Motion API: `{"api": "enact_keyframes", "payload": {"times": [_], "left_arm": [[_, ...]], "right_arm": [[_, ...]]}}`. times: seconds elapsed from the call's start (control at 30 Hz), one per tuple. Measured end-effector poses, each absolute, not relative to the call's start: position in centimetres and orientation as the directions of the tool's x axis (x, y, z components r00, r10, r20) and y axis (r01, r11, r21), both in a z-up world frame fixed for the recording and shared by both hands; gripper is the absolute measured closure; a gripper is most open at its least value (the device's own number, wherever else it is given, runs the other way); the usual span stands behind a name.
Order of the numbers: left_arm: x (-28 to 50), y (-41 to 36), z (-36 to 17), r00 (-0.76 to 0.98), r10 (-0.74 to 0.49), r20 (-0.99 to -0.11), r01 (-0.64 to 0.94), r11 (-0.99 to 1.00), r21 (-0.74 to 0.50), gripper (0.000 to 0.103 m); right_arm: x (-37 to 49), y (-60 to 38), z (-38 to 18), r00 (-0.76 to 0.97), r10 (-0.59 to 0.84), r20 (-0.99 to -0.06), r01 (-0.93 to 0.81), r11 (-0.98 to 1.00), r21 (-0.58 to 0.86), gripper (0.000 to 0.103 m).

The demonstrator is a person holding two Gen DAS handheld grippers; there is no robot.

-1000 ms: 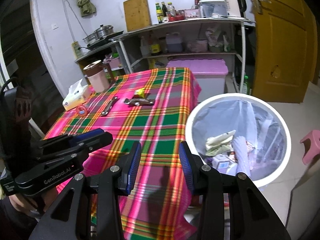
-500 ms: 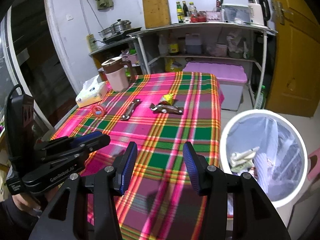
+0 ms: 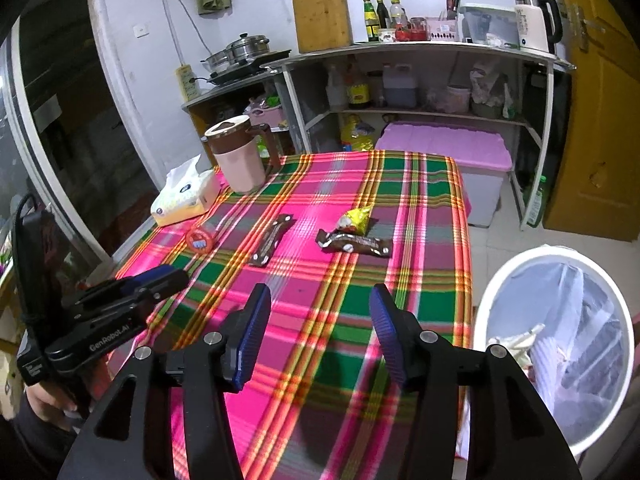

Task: Collect trash
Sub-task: 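Grasp a clear plastic cup with the left tool while the right tool grasps the brown snack wrapper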

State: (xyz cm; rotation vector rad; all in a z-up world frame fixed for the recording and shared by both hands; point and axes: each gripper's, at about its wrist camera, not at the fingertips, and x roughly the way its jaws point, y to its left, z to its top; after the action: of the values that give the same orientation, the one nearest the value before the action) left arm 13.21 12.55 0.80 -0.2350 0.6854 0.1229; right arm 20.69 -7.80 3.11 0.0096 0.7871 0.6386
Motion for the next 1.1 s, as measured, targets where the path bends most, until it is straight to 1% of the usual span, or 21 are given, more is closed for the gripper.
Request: {"api": "enact_keyframes", "payload": {"times": [0.1, 0.23, 0.3, 0.37, 0.5, 0.73, 0.87, 1.1], "left_arm": [[13.8, 14.9, 0.4, 0.762, 0.073, -0.643, -0.234, 0.957, -0.169, 0.062], [14.5, 17.4, -0.4, 0.749, 0.105, -0.654, -0.281, 0.944, -0.171, 0.061], [15.1, 18.5, -0.8, 0.742, 0.115, -0.661, -0.3, 0.938, -0.174, 0.058], [15.8, 19.3, -1.3, 0.735, 0.12, -0.667, -0.312, 0.934, -0.175, 0.056], [17.3, 20.2, -2.3, 0.723, 0.111, -0.681, -0.314, 0.932, -0.18, 0.054], [19.6, 21.8, -3.9, 0.696, 0.123, -0.707, -0.338, 0.925, -0.173, 0.054], [20.6, 22.4, -4.4, 0.687, 0.126, -0.716, -0.349, 0.921, -0.172, 0.05], [22.1, 23.4, -5.2, 0.671, 0.121, -0.732, -0.364, 0.914, -0.183, 0.049]], "right_arm": [[22.0, -7.1, 2.8, 0.523, 0.536, -0.663, -0.526, 0.815, 0.244, 0.05], [23.7, -6.0, 2.2, 0.511, 0.534, -0.673, -0.523, 0.815, 0.25, 0.049], [24.5, -5.5, 1.8, 0.506, 0.531, -0.679, -0.52, 0.817, 0.251, 0.049], [25.4, -5.1, 1.3, 0.498, 0.528, -0.688, -0.514, 0.819, 0.256, 0.049], [27.2, -4.2, 0.0, 0.482, 0.515, -0.709, -0.513, 0.822, 0.248, 0.049], [29.7, -2.7, -2.0, 0.487, 0.461, -0.742, -0.554, 0.82, 0.146, 0.049], [31.2, -2.2, -2.4, 0.489, 0.451, -0.747, -0.572, 0.812, 0.116, 0.049], [32.8, -0.5, -4.0, 0.433, 0.431, -0.791, -0.651, 0.757, 0.056, 0.049]]}}
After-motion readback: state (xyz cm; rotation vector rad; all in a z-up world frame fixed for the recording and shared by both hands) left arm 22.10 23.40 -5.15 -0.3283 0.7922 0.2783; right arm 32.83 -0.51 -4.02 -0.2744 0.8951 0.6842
